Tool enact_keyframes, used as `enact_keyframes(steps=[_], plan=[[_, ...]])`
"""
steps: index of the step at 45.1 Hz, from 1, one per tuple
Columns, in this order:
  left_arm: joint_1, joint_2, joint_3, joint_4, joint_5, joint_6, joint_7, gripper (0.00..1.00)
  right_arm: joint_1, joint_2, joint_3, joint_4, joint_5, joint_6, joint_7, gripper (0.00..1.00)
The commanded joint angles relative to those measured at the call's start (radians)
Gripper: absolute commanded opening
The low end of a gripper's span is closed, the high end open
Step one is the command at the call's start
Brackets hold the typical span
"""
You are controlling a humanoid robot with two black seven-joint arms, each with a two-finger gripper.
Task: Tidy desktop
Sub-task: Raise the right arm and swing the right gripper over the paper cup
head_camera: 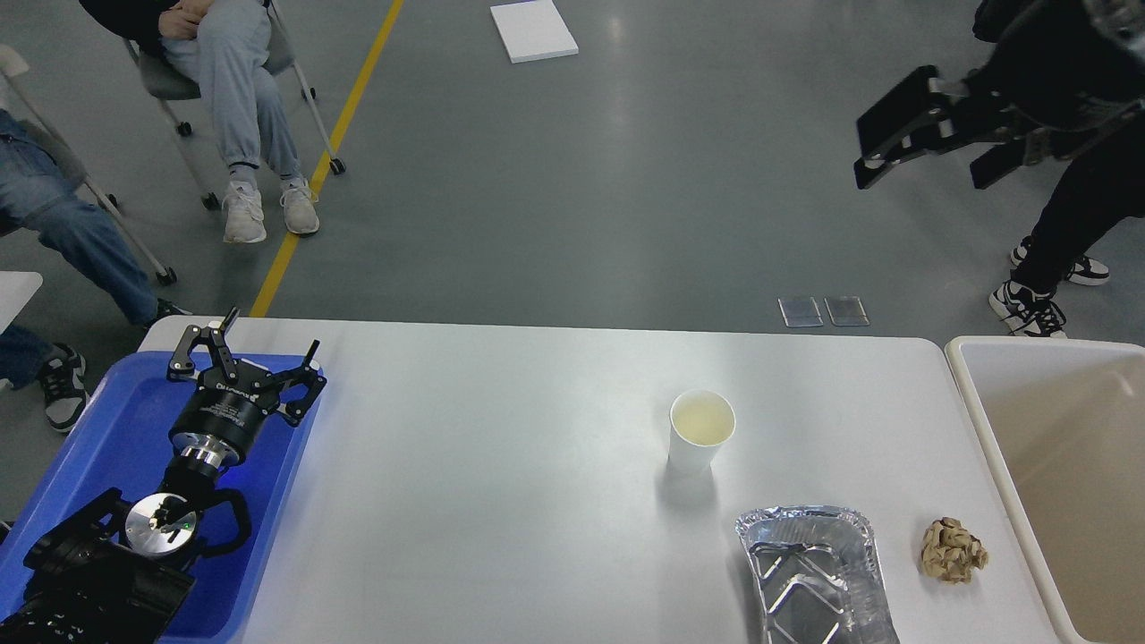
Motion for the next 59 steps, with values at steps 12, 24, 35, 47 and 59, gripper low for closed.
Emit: enact_keyframes(steps=[12,24,35,47,59], plan=[[-0.001,0.0,0.001,0.0,0.001,0.0,0.002,1.0,-0.058,0.068,0.111,0.007,0.0,0.0,0.0,1.0],[-0.001,0.0,0.001,0.0,0.001,0.0,0.002,1.0,-0.095,0.077,0.141,0.004,0.003,0.0,-0.001,1.0],[-0.001,0.0,0.001,0.0,0.001,0.0,0.002,1.0,-0.234,0.078,0.164,-0.104,0.052,0.0,-0.004,1.0],[-0.001,0.0,0.001,0.0,0.001,0.0,0.002,1.0,-0.388,0.097,0.188,-0.157,0.101,-0.193,-0.004,1.0],[-0.001,0.0,0.001,-0.002,0.001,0.0,0.002,1.0,-0.515,0.138,0.208,-0.243,0.081,-0.201,-0.003,1.0]])
